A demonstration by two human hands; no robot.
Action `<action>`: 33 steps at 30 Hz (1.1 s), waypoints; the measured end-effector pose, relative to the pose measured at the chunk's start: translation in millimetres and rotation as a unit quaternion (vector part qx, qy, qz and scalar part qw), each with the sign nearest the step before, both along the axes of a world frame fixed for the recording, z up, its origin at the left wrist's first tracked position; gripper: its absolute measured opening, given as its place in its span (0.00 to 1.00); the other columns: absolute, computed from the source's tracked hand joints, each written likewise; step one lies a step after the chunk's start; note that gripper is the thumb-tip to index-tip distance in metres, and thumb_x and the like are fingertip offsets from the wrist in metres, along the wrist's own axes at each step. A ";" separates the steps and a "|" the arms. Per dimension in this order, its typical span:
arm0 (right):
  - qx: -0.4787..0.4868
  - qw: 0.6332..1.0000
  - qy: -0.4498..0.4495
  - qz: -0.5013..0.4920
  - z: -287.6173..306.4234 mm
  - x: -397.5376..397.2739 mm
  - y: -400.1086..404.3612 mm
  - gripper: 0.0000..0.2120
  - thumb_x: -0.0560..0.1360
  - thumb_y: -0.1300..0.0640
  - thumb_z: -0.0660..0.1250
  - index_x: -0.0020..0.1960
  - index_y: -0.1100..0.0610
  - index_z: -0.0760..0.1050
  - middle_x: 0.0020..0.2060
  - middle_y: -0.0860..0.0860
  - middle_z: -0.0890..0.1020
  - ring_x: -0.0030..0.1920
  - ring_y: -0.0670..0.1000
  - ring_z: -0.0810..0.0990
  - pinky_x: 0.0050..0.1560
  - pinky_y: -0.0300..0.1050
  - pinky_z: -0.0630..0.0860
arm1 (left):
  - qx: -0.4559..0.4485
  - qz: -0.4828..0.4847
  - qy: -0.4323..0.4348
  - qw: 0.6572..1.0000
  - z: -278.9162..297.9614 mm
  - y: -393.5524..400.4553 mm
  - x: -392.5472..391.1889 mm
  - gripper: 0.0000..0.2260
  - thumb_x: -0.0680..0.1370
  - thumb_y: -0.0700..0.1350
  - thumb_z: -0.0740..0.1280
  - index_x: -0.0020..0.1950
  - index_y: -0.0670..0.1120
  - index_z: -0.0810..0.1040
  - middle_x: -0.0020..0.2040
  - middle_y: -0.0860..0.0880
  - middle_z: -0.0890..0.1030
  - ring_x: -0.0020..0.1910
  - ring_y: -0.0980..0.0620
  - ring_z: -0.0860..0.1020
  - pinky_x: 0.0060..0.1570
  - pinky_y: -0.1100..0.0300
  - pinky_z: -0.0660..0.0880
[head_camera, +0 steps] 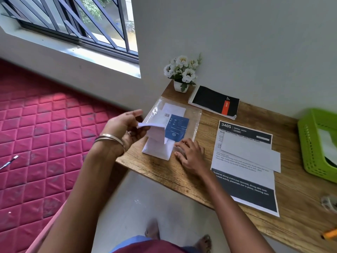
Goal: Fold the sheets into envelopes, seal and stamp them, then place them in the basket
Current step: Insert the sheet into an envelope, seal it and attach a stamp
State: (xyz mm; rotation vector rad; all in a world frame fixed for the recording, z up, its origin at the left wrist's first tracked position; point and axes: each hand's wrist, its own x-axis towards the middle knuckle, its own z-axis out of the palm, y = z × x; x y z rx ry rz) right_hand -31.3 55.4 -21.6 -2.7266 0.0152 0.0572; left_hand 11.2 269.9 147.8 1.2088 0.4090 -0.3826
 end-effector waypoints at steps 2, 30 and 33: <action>-0.002 1.000 -0.004 0.001 -0.5 -1.6 0.0 0.18 0.78 0.45 0.60 0.66 0.46 0.70 0.65 0.48 0.69 0.64 0.51 0.66 0.60 0.49 0.57 | -0.046 0.015 -0.016 0.999 20.5 2.7 2.2 0.14 0.74 0.32 0.54 0.50 0.40 0.78 0.34 0.45 0.73 0.26 0.51 0.79 0.30 0.64 0.77; 0.810 0.551 -0.068 -0.187 128.5 -101.6 -112.7 0.30 0.74 0.42 0.63 0.69 0.59 0.66 0.63 0.61 0.77 0.64 0.63 0.75 0.58 0.60 0.77 | 0.031 -0.315 -0.204 0.926 -12.3 -166.7 -57.5 0.13 0.75 0.32 0.63 0.55 0.46 0.77 0.51 0.43 0.80 0.49 0.46 0.82 0.47 0.52 0.79; 0.776 0.575 -0.125 -0.227 124.9 -108.1 -125.8 0.28 0.69 0.59 0.72 0.68 0.56 0.68 0.59 0.61 0.79 0.60 0.60 0.78 0.53 0.55 0.79 | 0.084 -0.355 -0.262 0.894 -20.6 -194.0 -84.9 0.16 0.75 0.36 0.65 0.60 0.51 0.74 0.52 0.44 0.79 0.47 0.48 0.82 0.45 0.57 0.79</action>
